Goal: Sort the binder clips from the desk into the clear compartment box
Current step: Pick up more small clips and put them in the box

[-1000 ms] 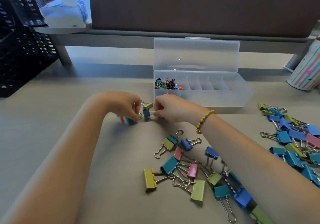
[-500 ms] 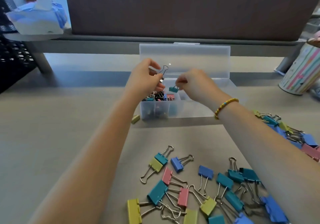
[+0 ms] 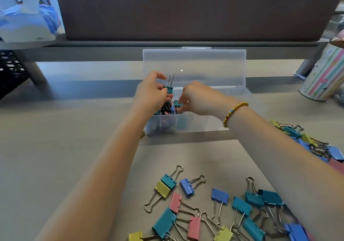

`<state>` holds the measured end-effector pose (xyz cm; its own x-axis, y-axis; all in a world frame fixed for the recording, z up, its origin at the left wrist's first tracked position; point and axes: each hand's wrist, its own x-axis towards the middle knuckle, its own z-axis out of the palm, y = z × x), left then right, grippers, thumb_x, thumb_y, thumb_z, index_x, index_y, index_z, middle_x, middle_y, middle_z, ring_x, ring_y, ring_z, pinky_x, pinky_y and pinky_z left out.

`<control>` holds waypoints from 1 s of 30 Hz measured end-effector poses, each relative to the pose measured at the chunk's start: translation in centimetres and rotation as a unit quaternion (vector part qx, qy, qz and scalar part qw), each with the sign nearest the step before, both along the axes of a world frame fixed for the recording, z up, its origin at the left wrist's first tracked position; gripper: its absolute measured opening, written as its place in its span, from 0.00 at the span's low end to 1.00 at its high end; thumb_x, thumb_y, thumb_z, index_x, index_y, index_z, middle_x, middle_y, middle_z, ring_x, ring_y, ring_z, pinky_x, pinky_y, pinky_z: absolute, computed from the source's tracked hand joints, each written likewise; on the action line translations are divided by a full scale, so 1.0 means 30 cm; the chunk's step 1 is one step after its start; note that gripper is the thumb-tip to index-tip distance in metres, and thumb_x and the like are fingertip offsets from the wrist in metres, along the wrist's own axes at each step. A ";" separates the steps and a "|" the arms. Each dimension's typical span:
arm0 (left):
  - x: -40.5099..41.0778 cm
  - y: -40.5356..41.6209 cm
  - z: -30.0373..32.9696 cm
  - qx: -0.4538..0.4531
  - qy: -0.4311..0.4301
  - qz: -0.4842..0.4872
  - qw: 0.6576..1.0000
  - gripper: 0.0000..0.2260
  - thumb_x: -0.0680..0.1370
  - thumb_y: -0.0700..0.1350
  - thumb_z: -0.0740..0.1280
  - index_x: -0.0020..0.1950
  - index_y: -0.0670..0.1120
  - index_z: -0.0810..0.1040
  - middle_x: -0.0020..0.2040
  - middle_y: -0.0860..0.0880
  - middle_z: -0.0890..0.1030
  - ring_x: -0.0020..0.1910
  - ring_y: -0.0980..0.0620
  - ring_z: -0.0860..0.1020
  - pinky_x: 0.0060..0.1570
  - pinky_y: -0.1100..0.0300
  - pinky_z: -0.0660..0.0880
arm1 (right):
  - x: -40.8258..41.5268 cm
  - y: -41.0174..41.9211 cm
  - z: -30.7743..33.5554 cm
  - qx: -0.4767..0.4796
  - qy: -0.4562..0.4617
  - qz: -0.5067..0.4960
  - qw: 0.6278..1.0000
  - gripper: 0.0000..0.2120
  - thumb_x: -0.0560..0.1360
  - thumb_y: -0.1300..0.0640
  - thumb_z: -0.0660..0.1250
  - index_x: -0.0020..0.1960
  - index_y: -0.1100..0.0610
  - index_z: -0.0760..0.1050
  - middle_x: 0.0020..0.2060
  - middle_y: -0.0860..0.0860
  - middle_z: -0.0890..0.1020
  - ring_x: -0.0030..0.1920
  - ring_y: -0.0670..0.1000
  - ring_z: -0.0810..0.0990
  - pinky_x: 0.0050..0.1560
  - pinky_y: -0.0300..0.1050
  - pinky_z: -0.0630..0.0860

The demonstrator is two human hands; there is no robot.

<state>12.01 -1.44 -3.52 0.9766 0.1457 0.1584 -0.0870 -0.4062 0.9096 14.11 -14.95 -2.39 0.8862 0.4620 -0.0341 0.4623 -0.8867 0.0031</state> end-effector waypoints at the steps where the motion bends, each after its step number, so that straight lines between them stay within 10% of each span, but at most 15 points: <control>1: 0.000 0.000 0.001 0.006 0.002 -0.003 1.000 0.10 0.79 0.35 0.60 0.56 0.48 0.69 0.46 0.45 0.81 0.41 0.54 0.82 0.47 0.60 0.80 | -0.001 -0.011 0.009 0.023 0.012 -0.008 1.000 0.16 0.76 0.49 0.66 0.60 0.56 0.78 0.52 0.54 0.79 0.56 0.54 0.73 0.53 0.48 0.73; 7: -0.015 -0.002 0.024 0.055 0.042 -0.069 0.995 0.10 0.79 0.37 0.61 0.59 0.46 0.68 0.47 0.47 0.80 0.42 0.53 0.81 0.45 0.61 0.79 | -0.025 -0.047 0.044 0.291 0.010 -0.059 0.955 0.16 0.80 0.55 0.60 0.67 0.56 0.72 0.53 0.52 0.77 0.52 0.50 0.73 0.51 0.38 0.67; 16: -0.030 -0.001 0.047 0.017 0.060 -0.104 0.993 0.14 0.78 0.38 0.64 0.62 0.46 0.66 0.44 0.49 0.80 0.38 0.56 0.81 0.37 0.68 0.78 | -0.025 -0.034 0.033 0.442 0.054 -0.052 0.894 0.03 0.78 0.60 0.63 0.48 0.58 0.76 0.34 0.48 0.76 0.34 0.42 0.72 0.29 0.26 0.68; 19: -0.030 0.020 0.040 0.104 -0.004 -0.043 0.994 0.13 0.78 0.41 0.63 0.62 0.46 0.67 0.49 0.49 0.79 0.47 0.50 0.79 0.51 0.56 0.77 | 0.008 -0.046 0.016 0.372 0.055 -0.081 0.923 0.08 0.79 0.58 0.62 0.49 0.60 0.78 0.36 0.49 0.77 0.36 0.43 0.72 0.40 0.35 0.70; 30: -0.067 0.197 0.010 0.255 -0.042 0.076 0.963 0.04 0.77 0.41 0.62 0.50 0.46 0.75 0.43 0.50 0.73 0.43 0.51 0.71 0.43 0.59 0.66 | 0.012 0.026 0.031 0.168 0.131 -0.103 0.972 0.15 0.78 0.52 0.63 0.57 0.61 0.79 0.49 0.54 0.78 0.47 0.52 0.73 0.46 0.43 0.66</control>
<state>10.00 4.48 -3.21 0.9307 0.1682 0.3248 -0.0556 -0.8127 0.5800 14.47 -14.17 -1.47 0.9426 0.2990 -0.1489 0.2203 -0.8915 -0.3959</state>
